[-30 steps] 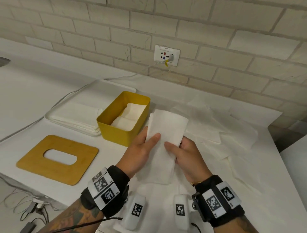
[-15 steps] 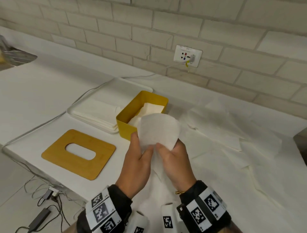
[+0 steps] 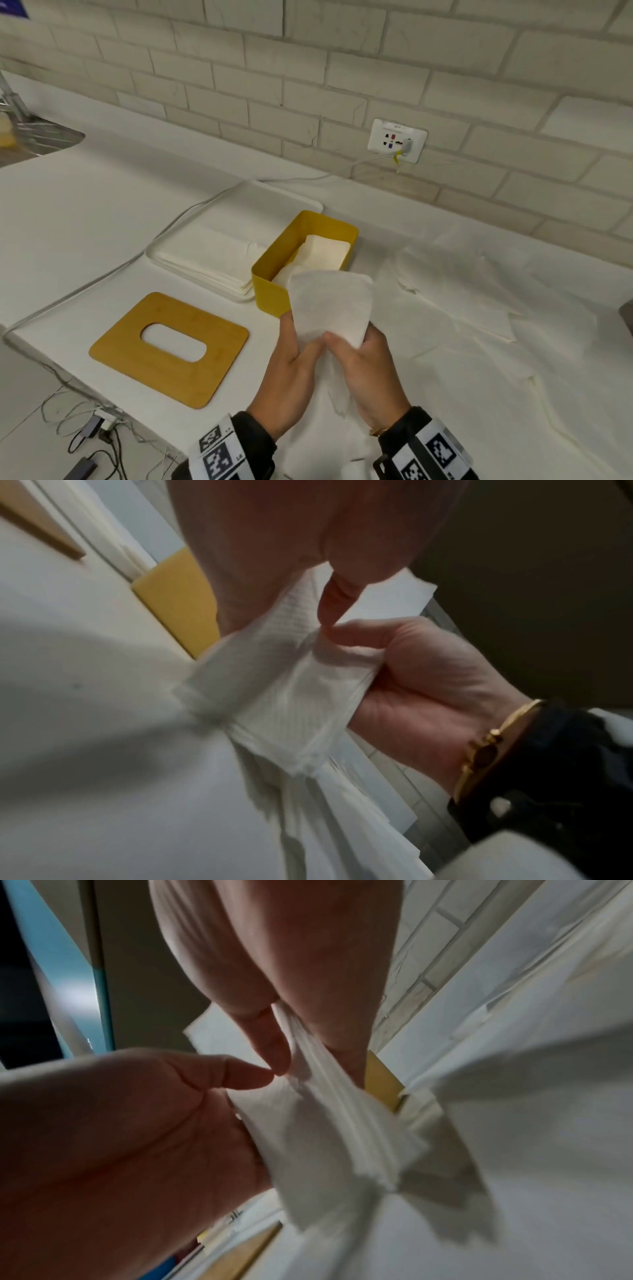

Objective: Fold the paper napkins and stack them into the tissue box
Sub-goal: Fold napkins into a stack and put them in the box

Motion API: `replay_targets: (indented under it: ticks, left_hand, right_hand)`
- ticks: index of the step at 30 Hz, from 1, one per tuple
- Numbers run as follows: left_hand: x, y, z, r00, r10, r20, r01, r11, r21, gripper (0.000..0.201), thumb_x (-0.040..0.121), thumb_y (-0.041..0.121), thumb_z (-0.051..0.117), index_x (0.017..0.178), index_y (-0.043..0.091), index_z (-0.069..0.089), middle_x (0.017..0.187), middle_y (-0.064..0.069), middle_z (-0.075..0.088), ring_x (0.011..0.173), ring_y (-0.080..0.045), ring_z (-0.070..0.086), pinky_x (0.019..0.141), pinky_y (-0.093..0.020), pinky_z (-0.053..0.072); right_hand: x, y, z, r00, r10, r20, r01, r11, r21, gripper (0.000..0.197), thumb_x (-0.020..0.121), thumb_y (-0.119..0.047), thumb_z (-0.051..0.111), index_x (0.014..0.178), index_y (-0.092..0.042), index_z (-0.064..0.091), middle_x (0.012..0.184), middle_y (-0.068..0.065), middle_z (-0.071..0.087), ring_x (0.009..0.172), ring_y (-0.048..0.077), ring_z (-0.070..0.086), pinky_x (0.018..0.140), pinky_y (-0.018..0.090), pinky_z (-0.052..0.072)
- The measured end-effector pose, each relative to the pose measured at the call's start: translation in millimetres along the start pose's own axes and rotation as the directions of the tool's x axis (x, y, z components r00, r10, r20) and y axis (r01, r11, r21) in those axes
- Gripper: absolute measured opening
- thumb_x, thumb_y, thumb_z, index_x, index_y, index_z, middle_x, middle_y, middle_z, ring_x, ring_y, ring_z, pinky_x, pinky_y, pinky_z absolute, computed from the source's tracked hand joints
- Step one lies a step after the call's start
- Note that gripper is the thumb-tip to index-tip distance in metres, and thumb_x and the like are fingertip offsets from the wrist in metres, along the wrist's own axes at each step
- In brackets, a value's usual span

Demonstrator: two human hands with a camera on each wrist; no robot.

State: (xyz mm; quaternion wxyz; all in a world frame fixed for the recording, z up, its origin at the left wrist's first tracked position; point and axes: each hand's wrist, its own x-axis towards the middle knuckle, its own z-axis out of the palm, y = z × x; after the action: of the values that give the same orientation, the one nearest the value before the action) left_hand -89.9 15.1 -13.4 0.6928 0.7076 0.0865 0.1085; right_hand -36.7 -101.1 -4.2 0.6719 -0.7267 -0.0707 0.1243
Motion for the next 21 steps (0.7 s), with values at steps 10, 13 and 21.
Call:
replay_targets:
  ticks: [10, 13, 21]
  left_hand:
    - [92.0, 71.3, -52.4, 0.998, 0.054, -0.028, -0.047, 0.976, 0.213, 0.016, 0.103, 0.018, 0.057, 0.092, 0.013, 0.068, 0.089, 0.001, 0.074, 0.083, -0.022, 0.068, 0.077, -0.042, 0.054]
    - [147.3, 87.9, -65.9, 0.998, -0.059, 0.021, 0.053, 0.973, 0.223, 0.015, 0.102, 0.017, 0.058, 0.095, 0.007, 0.067, 0.086, -0.013, 0.071, 0.075, -0.025, 0.066, 0.069, -0.036, 0.053]
    - [232.1, 54.0, -45.9, 0.93, -0.352, 0.105, 0.182, 0.691, 0.7, 0.032, 0.102, 0.016, 0.059, 0.123, -0.007, 0.065, 0.125, -0.022, 0.066, 0.112, -0.034, 0.062, 0.101, -0.04, 0.046]
  right_hand:
    - [33.0, -34.2, 1.6, 0.993, -0.055, 0.101, 0.047, 0.996, 0.08, 0.02, 0.096, -0.026, 0.068, 0.116, -0.025, 0.069, 0.108, -0.007, 0.077, 0.102, 0.012, 0.073, 0.09, 0.035, 0.059]
    - [44.2, -29.6, 3.3, 0.995, -0.087, 0.05, 0.089, 0.995, -0.049, 0.015, 0.096, -0.037, 0.066, 0.105, -0.025, 0.07, 0.096, -0.008, 0.077, 0.087, 0.008, 0.072, 0.078, 0.026, 0.058]
    - [53.9, -0.7, 15.8, 0.955, -0.263, 0.136, 0.296, 0.865, -0.406, 0.008, 0.095, -0.012, 0.068, 0.099, -0.007, 0.071, 0.107, -0.014, 0.061, 0.086, 0.011, 0.062, 0.074, 0.011, 0.048]
